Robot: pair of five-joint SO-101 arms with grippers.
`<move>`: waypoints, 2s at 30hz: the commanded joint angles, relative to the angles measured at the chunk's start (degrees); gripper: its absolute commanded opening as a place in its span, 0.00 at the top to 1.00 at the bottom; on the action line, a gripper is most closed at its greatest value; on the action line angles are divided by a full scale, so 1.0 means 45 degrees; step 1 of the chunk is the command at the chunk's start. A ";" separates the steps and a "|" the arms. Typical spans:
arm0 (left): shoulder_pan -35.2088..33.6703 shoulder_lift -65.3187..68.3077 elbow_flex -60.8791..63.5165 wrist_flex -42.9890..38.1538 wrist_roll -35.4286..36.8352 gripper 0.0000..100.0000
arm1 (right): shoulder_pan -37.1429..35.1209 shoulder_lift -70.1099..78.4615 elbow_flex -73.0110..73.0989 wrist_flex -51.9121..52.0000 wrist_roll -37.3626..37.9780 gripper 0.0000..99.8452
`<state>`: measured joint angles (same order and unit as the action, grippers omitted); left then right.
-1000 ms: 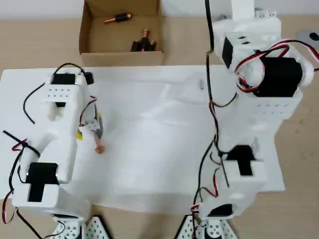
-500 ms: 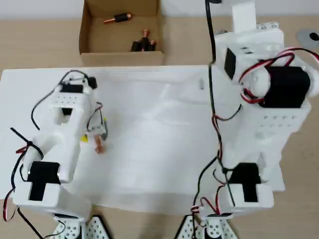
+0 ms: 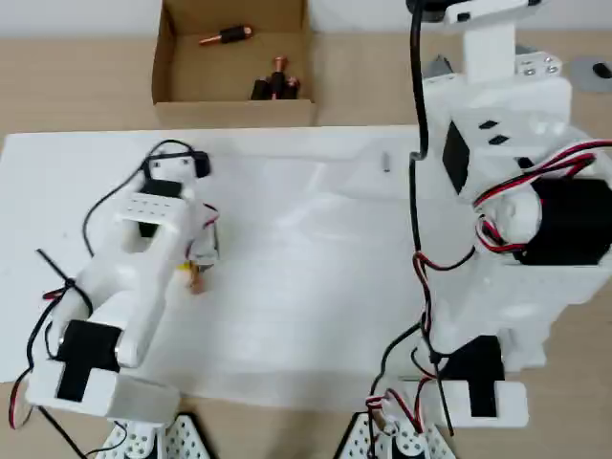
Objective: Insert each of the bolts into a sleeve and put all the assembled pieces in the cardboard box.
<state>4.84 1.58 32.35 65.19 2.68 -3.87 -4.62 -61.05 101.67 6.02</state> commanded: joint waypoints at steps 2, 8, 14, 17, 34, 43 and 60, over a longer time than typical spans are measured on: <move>0.0059 0.0107 0.0371 0.0527 0.0098 0.99 | 0.0205 -0.0400 0.0068 0.0176 0.0137 0.79; -0.0274 0.0068 -0.1289 0.1934 -0.0527 0.99 | 0.0205 -0.0400 0.0068 0.0176 0.0117 0.79; -0.0664 -0.1006 -0.6447 0.5900 -0.4825 0.99 | 0.0225 -0.0400 0.0068 0.0176 0.0059 0.79; -0.0625 -0.1983 -0.8713 0.7853 -0.8322 0.99 | 0.0205 -0.0400 0.0068 0.0176 0.0059 0.79; -0.0996 -0.5226 -0.0703 0.5998 -1.9829 0.99 | 0.0225 -0.0400 0.0107 0.0176 0.0039 0.79; -0.1817 -0.3136 0.0527 0.2501 -2.0239 0.99 | 0.0225 -0.0381 0.0205 0.0176 0.0059 0.79; -0.1934 -0.0186 -0.0860 0.1485 -1.8520 0.88 | -0.0400 -0.1631 0.1631 0.0156 0.0977 0.84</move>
<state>-3.16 0.70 30.42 72.66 -83.47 -4.75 -9.80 -54.29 101.67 9.45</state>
